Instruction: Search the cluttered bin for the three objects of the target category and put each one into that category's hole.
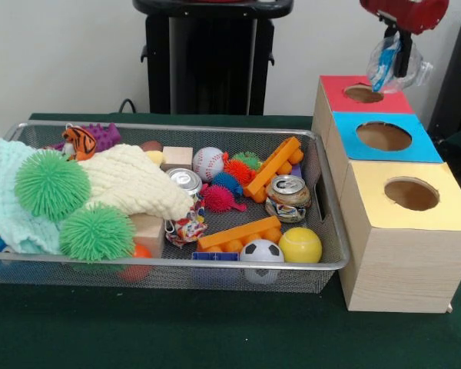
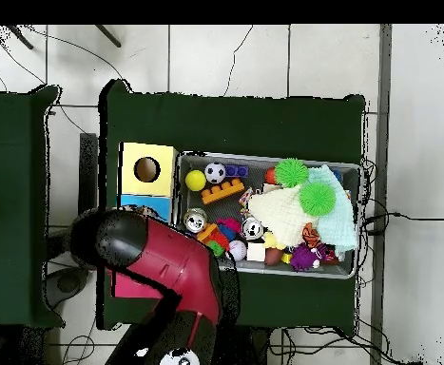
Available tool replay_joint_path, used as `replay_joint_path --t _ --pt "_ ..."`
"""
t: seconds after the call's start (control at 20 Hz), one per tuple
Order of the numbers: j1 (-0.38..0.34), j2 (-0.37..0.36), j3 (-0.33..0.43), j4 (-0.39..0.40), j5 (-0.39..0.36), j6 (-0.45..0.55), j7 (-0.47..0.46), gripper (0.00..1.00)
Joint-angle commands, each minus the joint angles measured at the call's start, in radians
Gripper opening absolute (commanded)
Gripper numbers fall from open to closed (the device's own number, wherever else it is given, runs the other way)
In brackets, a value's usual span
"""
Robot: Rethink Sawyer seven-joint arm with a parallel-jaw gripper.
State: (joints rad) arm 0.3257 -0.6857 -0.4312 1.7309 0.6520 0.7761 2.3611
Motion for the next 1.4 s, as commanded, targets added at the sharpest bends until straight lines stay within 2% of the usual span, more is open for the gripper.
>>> replay_joint_path --t 0.05,0.35,0.5,0.75,0.85,0.95,1.4 --pt "-0.054 0.087 0.159 0.09 -0.007 -0.142 0.064 0.0" --pt "-0.069 0.14 0.205 0.08 0.003 -0.248 0.104 0.0" --pt "-0.061 0.172 0.202 0.067 0.007 -0.275 0.151 0.0" --pt "-0.056 0.221 0.234 0.073 0.066 -0.316 0.232 0.0" --pt "-0.044 0.221 0.237 0.085 0.114 -0.273 0.302 0.0" --pt "-0.017 0.227 0.209 0.077 0.126 -0.234 0.354 0.0" --pt "0.008 0.234 0.207 0.082 0.179 -0.165 0.432 0.0"
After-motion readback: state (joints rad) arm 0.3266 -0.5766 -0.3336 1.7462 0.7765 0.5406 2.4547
